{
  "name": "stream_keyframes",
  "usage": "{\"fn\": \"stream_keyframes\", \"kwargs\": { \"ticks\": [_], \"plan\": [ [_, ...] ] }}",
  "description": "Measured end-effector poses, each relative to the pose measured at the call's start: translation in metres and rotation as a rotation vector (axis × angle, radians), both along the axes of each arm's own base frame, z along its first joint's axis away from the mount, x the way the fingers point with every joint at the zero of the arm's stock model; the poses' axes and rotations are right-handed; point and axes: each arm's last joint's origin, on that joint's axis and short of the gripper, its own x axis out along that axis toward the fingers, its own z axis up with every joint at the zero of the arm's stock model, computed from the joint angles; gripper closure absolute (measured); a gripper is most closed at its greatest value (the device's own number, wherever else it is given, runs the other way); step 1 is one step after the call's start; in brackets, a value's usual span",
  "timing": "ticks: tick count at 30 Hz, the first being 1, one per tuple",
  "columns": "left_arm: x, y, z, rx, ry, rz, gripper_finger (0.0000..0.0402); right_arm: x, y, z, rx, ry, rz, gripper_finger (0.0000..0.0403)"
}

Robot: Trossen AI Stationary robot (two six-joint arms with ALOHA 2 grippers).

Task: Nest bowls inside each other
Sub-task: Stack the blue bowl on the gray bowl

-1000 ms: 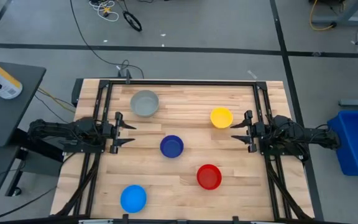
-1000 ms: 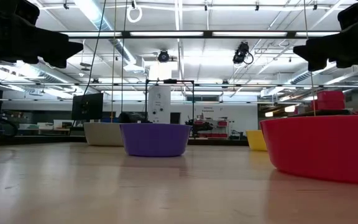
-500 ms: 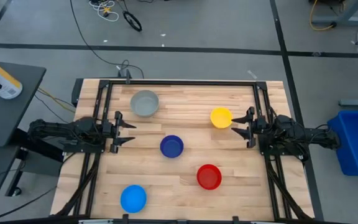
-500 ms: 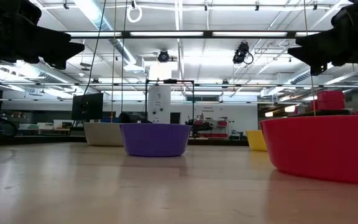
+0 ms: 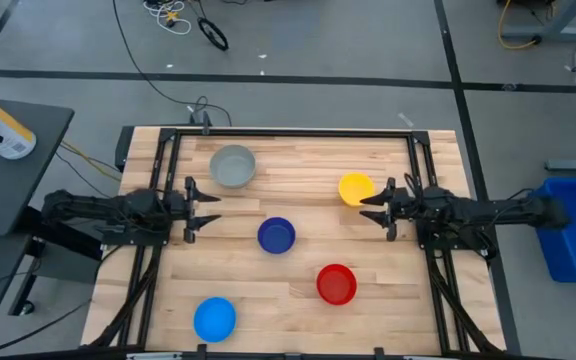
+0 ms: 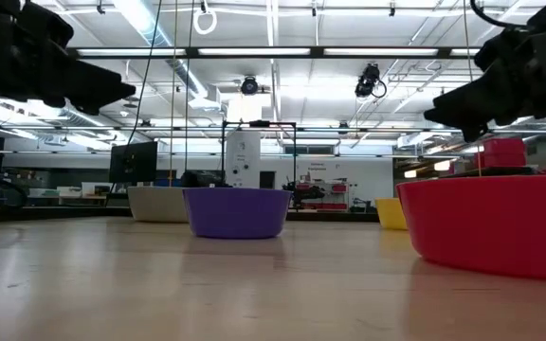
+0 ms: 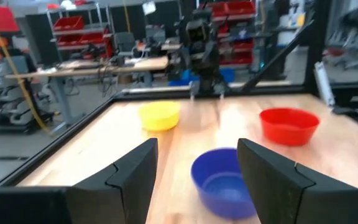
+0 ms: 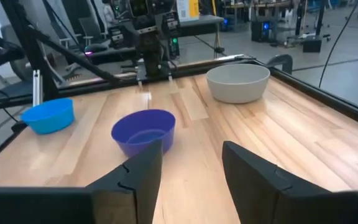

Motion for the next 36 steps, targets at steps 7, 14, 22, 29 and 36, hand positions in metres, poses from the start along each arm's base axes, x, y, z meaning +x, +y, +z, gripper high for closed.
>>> {"fn": "stream_keyframes", "kwargs": {
  "ticks": [7,14,22,29,36],
  "plan": [
    [0.008,0.004,0.003,0.013,0.082,0.054,0.0174,0.022,-0.001,0.004,-0.022,0.075,0.004,0.0218],
    [0.015,0.008,0.002,0.041,0.129,0.090,0.0174,0.059,-0.003,0.018,-0.071,0.189,0.019,0.0225],
    [0.019,0.009,0.003,0.054,0.123,0.074,0.0174,0.094,-0.010,0.023,-0.095,0.406,-0.005,0.0211],
    [0.019,0.010,0.004,0.055,0.124,0.081,0.0174,0.119,-0.001,0.034,-0.056,0.329,0.154,0.0195],
    [0.019,0.010,0.004,0.058,0.124,0.101,0.0174,0.147,0.011,0.032,-0.039,0.343,0.232,0.0205]
  ]
}}
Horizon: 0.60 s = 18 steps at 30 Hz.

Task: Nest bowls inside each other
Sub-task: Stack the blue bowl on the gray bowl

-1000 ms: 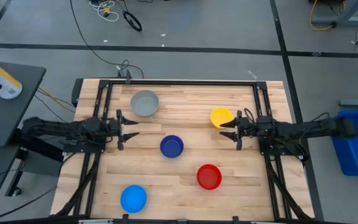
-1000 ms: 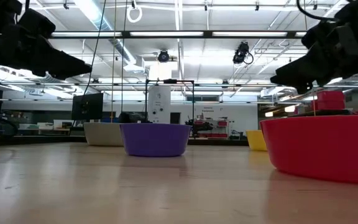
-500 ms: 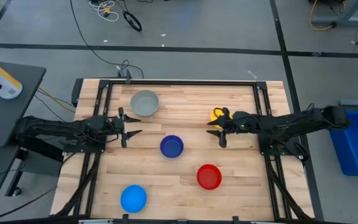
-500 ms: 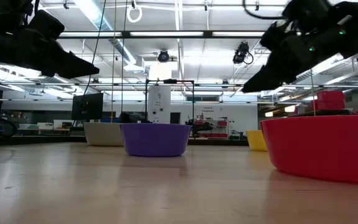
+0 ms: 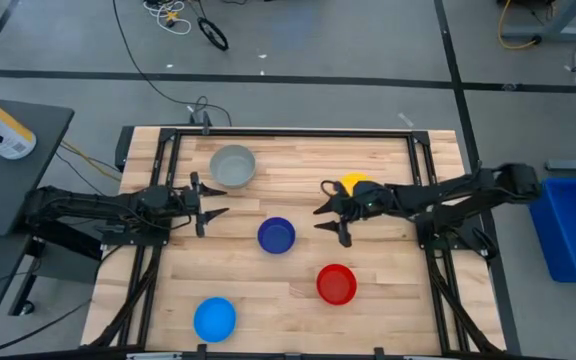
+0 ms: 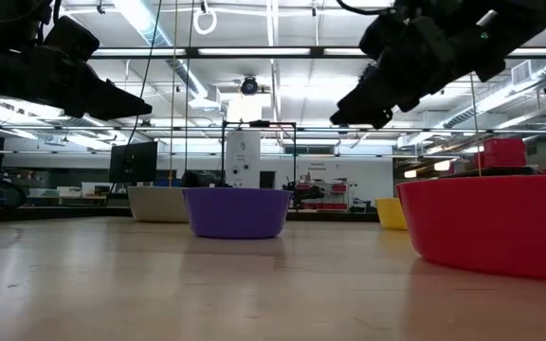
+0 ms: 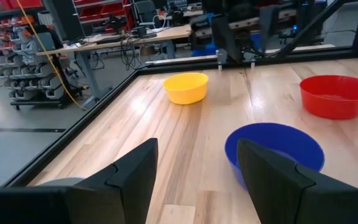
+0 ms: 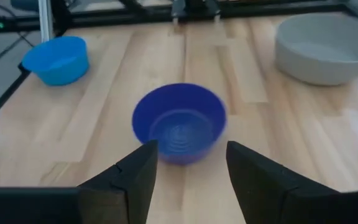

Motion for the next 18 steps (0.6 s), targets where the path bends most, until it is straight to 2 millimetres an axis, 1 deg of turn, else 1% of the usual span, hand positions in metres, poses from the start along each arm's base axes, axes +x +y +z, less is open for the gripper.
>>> {"fn": "stream_keyframes", "kwargs": {
  "ticks": [4,7,12,18],
  "plan": [
    [0.000,0.000,0.000,-0.002,0.000,0.000,0.0174,0.016,0.010,-0.005,-0.005,0.026,0.037,0.0204],
    [0.000,0.000,0.000,-0.005,-0.001,0.000,0.0174,0.024,0.017,-0.007,-0.007,0.002,0.060,0.0200],
    [0.000,0.000,0.000,-0.007,-0.001,0.001,0.0174,0.028,0.023,-0.006,-0.005,-0.039,0.078,0.0195],
    [0.000,0.000,0.000,-0.006,-0.001,0.006,0.0174,0.029,0.023,-0.005,0.001,-0.052,0.064,0.0198]
  ]
}}
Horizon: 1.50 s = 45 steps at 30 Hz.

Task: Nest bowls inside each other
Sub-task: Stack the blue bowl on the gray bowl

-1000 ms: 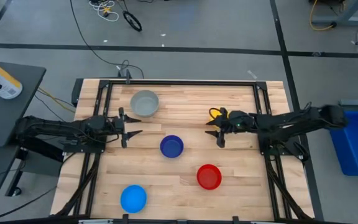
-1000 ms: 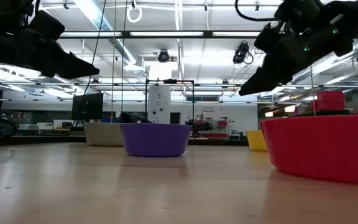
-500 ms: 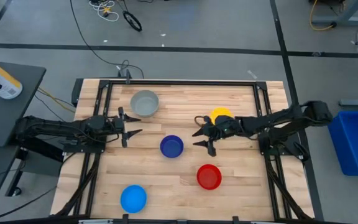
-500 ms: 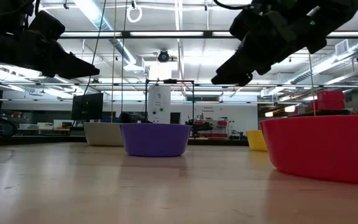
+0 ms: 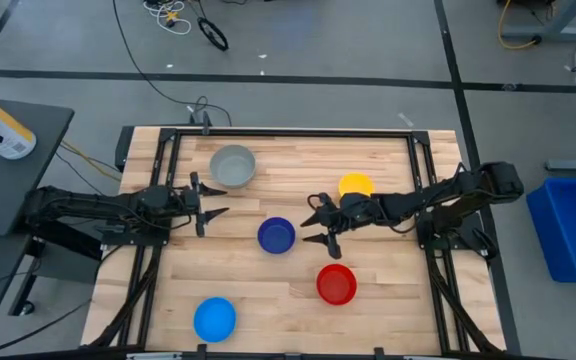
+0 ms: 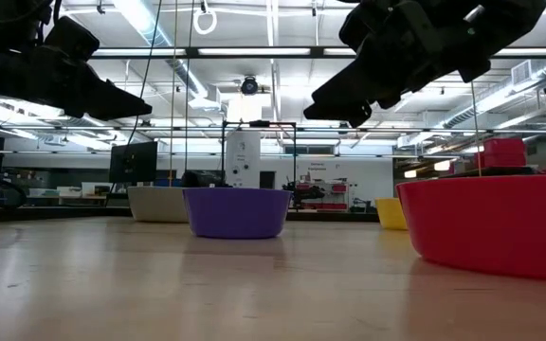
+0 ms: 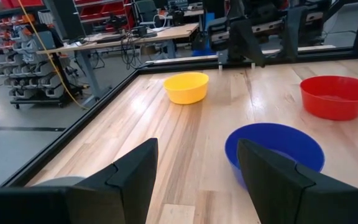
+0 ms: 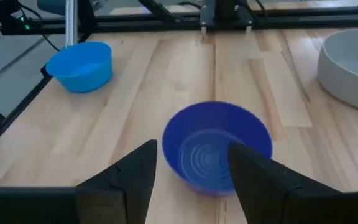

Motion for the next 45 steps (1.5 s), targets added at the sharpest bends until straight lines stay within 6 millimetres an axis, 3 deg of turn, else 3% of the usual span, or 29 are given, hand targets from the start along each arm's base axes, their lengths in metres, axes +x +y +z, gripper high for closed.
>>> {"fn": "stream_keyframes", "kwargs": {
  "ticks": [8,18,29,38,45],
  "plan": [
    [0.000,0.000,0.000,-0.012,-0.004,0.011,0.0174,0.001,0.004,0.000,-0.027,-0.019,-0.026,0.0197],
    [0.000,-0.001,-0.002,-0.061,0.005,-0.015,0.0174,0.001,-0.001,0.000,-0.193,-0.028,-0.152,0.0200],
    [-0.001,0.001,-0.005,-0.067,0.036,0.035,0.0174,0.000,-0.030,0.001,-0.458,0.006,-0.401,0.0195],
    [-0.001,0.002,-0.003,-0.066,0.018,0.083,0.0174,0.001,-0.057,0.002,-0.312,-0.028,-0.316,0.0204],
    [-0.001,0.003,-0.003,-0.053,0.016,0.111,0.0174,0.002,-0.055,0.002,-0.115,-0.054,-0.115,0.0199]
  ]
}}
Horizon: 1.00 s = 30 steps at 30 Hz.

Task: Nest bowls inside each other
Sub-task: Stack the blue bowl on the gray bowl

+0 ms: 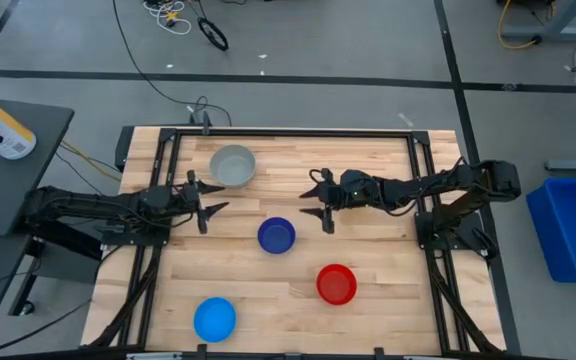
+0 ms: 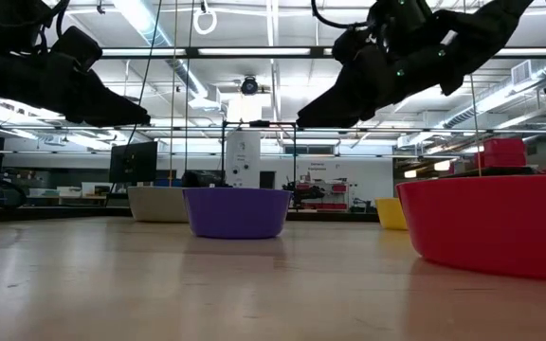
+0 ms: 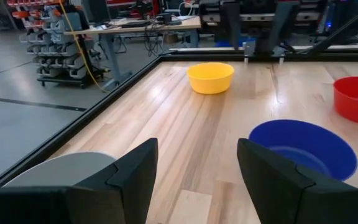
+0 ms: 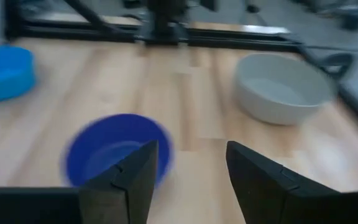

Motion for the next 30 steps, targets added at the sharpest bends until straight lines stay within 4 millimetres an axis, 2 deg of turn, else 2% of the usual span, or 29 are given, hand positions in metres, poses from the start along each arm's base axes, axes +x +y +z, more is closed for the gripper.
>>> {"fn": "stream_keyframes", "kwargs": {
  "ticks": [7,14,17,25,30],
  "plan": [
    [0.000,0.000,0.002,0.004,-0.025,-0.001,0.0174,0.003,0.009,-0.003,0.097,0.000,0.037,0.0195],
    [0.000,0.000,0.002,0.006,-0.024,-0.001,0.0174,0.023,0.019,-0.036,0.172,-0.029,0.078,0.0208],
    [0.000,0.000,0.002,0.007,-0.024,-0.001,0.0174,0.033,0.020,-0.044,0.196,-0.017,0.071,0.0210],
    [0.000,0.000,0.002,0.007,-0.022,-0.001,0.0174,0.066,0.028,-0.048,0.196,0.035,0.097,0.0200],
    [0.000,0.000,0.002,0.007,-0.018,-0.002,0.0174,0.068,0.025,-0.048,0.177,0.073,0.045,0.0191]
  ]
}}
